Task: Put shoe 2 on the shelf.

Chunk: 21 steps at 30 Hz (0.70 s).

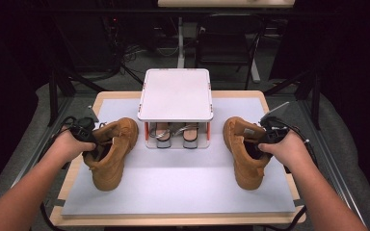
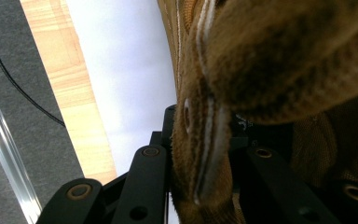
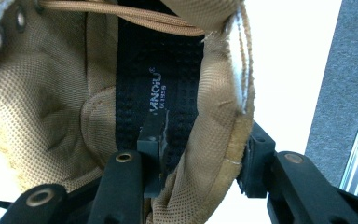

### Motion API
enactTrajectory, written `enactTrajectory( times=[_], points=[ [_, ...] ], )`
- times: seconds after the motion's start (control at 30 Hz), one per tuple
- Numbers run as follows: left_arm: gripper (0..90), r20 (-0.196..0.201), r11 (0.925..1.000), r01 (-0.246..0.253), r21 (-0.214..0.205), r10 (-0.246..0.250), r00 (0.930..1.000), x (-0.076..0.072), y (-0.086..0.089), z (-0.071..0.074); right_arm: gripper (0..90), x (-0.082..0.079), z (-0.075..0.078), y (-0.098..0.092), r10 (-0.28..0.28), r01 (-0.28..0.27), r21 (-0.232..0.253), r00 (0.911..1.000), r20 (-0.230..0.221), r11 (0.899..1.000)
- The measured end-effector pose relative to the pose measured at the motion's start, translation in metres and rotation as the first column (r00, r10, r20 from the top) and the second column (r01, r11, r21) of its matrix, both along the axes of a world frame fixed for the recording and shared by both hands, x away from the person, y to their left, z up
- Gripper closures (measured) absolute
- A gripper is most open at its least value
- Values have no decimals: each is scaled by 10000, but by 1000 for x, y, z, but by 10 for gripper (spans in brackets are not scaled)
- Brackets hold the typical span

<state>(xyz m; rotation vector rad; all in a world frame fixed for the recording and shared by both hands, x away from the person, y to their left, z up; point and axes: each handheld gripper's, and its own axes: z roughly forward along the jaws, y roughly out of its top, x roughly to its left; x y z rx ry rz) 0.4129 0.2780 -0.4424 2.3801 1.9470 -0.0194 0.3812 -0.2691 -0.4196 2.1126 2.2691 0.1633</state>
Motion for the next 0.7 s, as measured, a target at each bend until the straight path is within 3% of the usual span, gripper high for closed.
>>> enactTrajectory(
  times=[0.13, 0.17, 0.27, 0.4, 0.47, 0.5, 0.53, 0.7],
  points=[
    [770, 31, 9999, -36, -122, 37, 10000, 0, 2, -1, 621, 0, -5, 1, -291, 290, 44, 9995, 135, 9996],
    [767, 4, 9999, -38, -127, 38, 10000, 0, 1, 0, 626, 2, -4, 0, -115, 114, -76, 9998, -130, 9999],
    [758, -33, 10000, 9, -54, -10, 10000, 0, 0, 0, 643, 3, -6, 2, -205, 204, -156, 9998, -55, 9997],
    [760, -110, 9999, -80, -95, 79, 9999, 1, 1, -1, 686, 8, -6, 4, -123, 105, -546, 9994, -320, 9985],
    [760, -153, 9999, -73, -116, 71, 9999, 2, 1, -1, 690, 10, -6, 4, -133, 108, -612, 9991, -404, 9981],
    [760, -163, 9999, -80, -133, 78, 9998, 2, 1, -1, 690, 11, -9, 5, -303, 294, -548, 9994, -160, 9981],
    [758, -161, 9999, -85, -148, 82, 9998, 2, 2, -1, 692, 13, -8, 5, -129, 102, -646, 9990, -421, 9979],
    [749, -292, 10000, 66, -30, -66, 9996, 2, 0, -7, 727, 15, -13, 7, -208, 176, -781, 9990, -401, 9968]
  ],
)
